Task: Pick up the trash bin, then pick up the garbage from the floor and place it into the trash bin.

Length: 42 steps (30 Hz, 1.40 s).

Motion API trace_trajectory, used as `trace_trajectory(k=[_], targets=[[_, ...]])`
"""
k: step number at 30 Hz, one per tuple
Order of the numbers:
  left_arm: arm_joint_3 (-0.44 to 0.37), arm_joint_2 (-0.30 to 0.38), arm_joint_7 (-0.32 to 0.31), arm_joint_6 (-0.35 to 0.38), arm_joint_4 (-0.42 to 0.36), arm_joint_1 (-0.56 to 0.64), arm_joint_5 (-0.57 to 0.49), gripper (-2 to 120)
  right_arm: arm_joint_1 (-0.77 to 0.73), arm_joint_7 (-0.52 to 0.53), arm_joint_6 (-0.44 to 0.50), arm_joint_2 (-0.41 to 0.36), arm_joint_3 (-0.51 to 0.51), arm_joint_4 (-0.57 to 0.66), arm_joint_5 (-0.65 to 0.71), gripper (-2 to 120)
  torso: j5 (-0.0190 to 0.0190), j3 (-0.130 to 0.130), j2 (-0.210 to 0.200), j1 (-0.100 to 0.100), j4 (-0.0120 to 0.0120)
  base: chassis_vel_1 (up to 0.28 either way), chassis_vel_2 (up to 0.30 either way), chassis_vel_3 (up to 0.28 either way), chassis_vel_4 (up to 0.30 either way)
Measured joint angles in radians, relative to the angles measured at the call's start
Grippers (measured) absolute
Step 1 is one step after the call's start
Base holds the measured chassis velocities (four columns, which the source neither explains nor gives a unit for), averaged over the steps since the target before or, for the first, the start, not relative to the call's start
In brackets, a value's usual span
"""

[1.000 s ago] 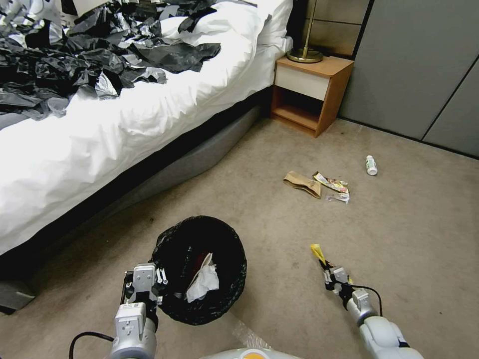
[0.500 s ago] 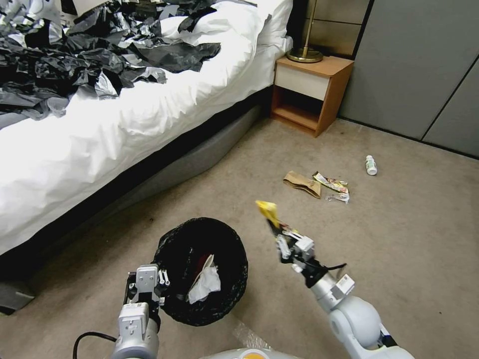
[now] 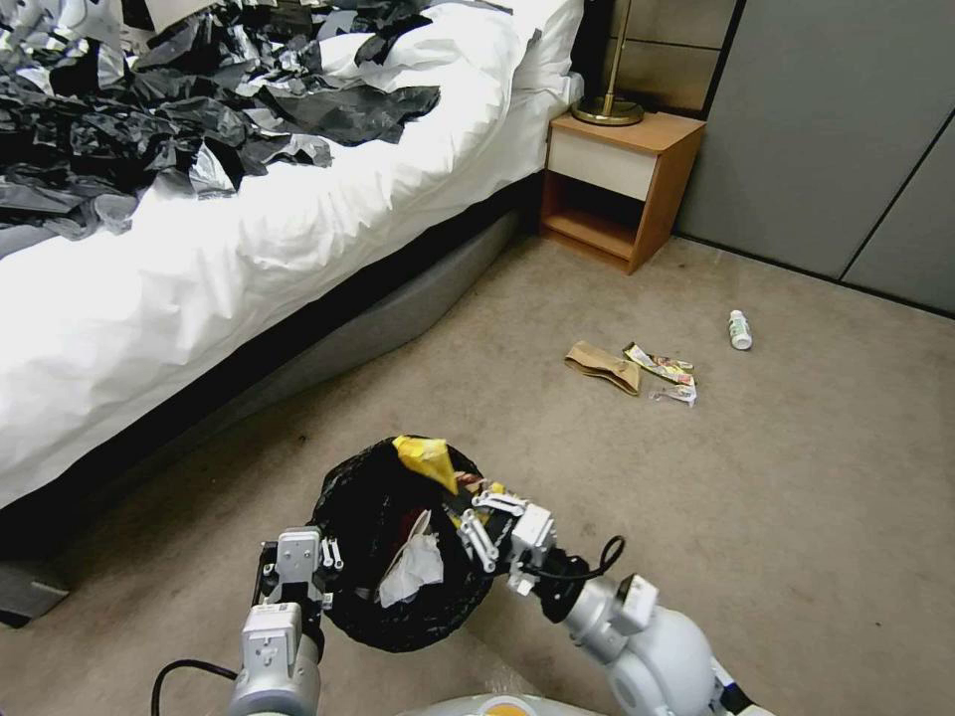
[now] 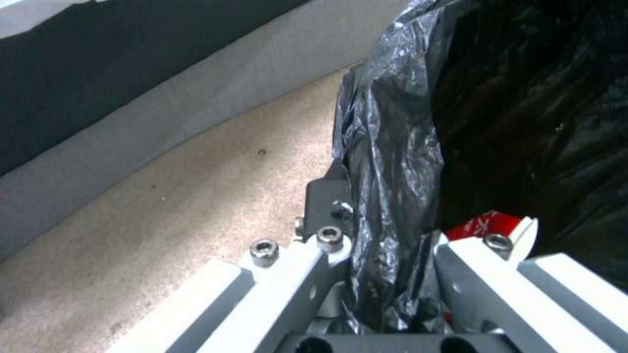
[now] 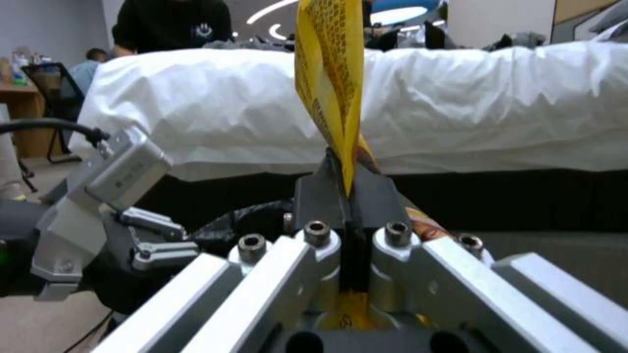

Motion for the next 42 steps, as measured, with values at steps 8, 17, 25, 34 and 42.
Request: trace_trajectory(k=[8,17,25,34,42], targets=[[0.019,-0.010,0.001,0.000,0.001,0.000,0.013,1,0.043,0.030,-0.032,0.022,-0.048,-0.069,-0.016,0,0.0000,0.000,0.000,0.000,0.0000,0.000,0.000,0.000,0.000],[0.032,-0.015,0.002,0.000,-0.001,0.006,0.025,1,0.047,0.050,-0.045,0.039,-0.078,-0.124,-0.067,13,0.0000,0.000,0.000,0.000,0.0000,0.000,0.000,0.000,0.000],[0.028,-0.014,0.002,-0.001,-0.004,0.001,0.023,1,0.032,0.054,-0.045,0.032,-0.079,-0.125,-0.080,41,0.0000,0.000,0.000,0.000,0.0000,0.000,0.000,0.000,0.000],[0.028,-0.014,0.003,0.000,-0.008,-0.003,0.021,1,0.015,0.058,-0.046,0.026,-0.077,-0.121,-0.099,71,0.0000,0.000,0.000,0.000,0.0000,0.000,0.000,0.000,0.000],[0.028,-0.013,0.005,0.000,-0.011,-0.002,0.021,1,0.006,0.058,-0.042,0.016,-0.068,-0.109,-0.103,97,0.0001,0.000,0.000,0.000,0.0000,0.000,0.000,0.000,0.000]])
